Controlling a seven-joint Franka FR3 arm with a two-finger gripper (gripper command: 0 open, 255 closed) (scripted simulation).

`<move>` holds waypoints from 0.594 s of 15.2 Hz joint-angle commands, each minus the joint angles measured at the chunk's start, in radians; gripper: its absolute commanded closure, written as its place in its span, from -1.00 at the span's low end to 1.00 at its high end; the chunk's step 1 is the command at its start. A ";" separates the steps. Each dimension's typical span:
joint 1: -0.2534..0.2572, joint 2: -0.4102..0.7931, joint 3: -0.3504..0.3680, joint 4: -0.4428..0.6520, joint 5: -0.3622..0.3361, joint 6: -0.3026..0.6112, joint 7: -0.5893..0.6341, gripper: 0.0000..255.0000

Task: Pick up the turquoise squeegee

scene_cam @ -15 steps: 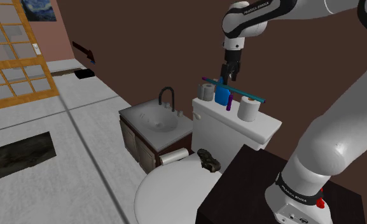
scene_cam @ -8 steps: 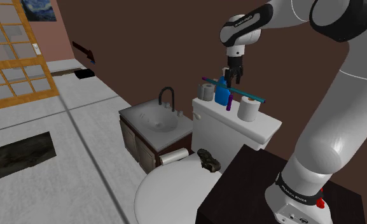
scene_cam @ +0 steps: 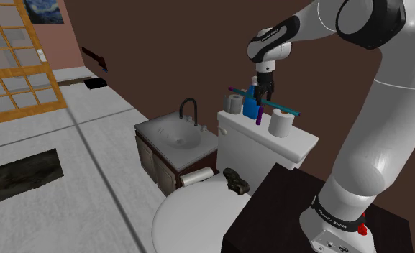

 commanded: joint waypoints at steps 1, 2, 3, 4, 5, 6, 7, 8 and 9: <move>-0.001 0.011 0.000 -0.009 0.004 0.020 -0.002 -1.00; -0.001 0.011 0.000 -0.010 0.004 0.020 -0.002 -1.00; 0.000 0.009 0.001 -0.014 0.003 0.021 0.000 1.00; 0.000 0.008 0.000 -0.014 0.003 0.021 0.000 1.00; 0.000 0.008 0.001 -0.013 0.003 0.020 0.000 1.00; 0.000 0.008 0.001 -0.013 0.003 0.020 0.000 1.00; 0.000 0.008 0.001 -0.013 0.003 0.020 0.000 1.00; 0.000 0.008 0.000 -0.013 0.003 0.021 0.000 1.00; 0.000 0.008 0.001 -0.013 0.003 0.021 0.000 1.00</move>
